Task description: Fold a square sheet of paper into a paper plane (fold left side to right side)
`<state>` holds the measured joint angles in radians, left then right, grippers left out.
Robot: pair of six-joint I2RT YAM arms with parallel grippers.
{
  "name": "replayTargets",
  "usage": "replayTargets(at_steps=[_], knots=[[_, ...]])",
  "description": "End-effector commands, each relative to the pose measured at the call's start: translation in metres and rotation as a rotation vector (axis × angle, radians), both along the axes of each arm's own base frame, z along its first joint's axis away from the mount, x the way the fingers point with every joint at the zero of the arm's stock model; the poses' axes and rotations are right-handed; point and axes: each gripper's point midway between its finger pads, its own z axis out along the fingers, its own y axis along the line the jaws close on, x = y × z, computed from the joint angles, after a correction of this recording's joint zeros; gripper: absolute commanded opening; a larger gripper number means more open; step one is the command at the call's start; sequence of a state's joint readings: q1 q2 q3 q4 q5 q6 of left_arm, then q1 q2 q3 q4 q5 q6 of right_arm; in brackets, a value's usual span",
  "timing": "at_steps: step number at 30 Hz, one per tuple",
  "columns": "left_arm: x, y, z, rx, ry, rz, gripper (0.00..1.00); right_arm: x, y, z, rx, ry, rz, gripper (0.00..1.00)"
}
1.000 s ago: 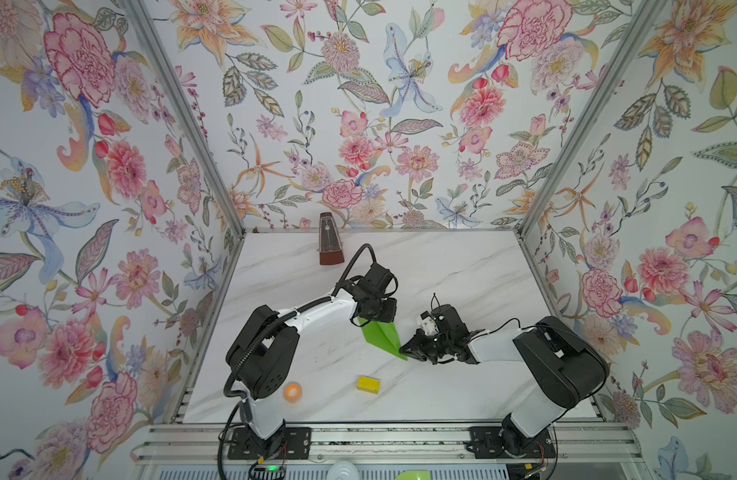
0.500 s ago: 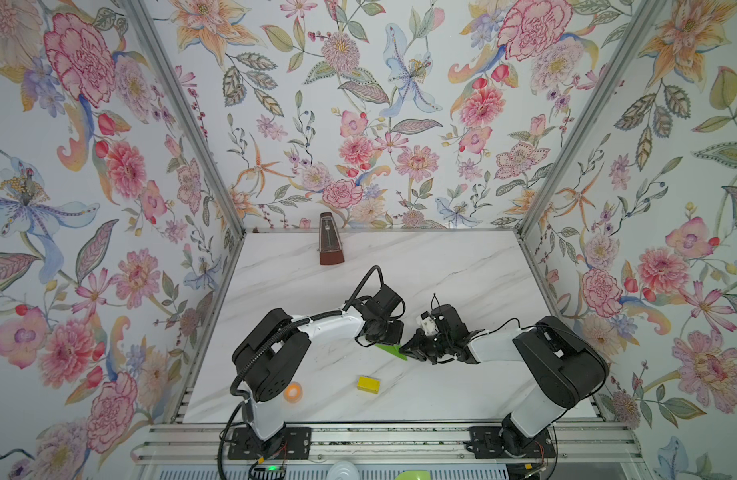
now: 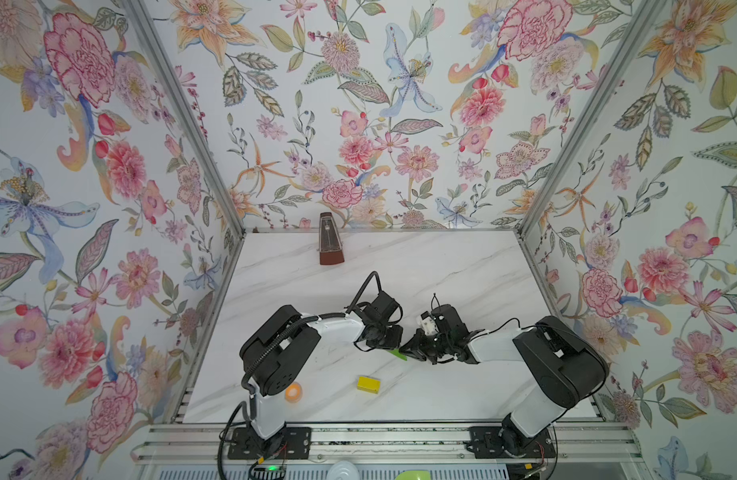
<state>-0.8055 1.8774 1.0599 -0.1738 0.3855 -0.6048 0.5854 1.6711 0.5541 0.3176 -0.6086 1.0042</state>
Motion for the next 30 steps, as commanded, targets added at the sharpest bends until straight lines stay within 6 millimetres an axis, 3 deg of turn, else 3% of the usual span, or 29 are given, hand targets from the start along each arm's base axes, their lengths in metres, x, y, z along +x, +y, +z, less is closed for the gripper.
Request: replayTargets(at_steps=[1,14,30], knots=[[-0.005,0.036,-0.035,0.109,0.055,0.062,0.02,-0.022,-0.029,-0.041,-0.152,0.127,-0.053,0.01],[0.008,0.082,-0.055,0.138,0.074,0.156,0.02,-0.022,-0.031,-0.042,-0.156,0.132,-0.064,0.00],[0.029,0.124,-0.064,0.158,0.080,0.249,0.01,-0.023,-0.034,-0.040,-0.163,0.132,-0.071,0.00]])
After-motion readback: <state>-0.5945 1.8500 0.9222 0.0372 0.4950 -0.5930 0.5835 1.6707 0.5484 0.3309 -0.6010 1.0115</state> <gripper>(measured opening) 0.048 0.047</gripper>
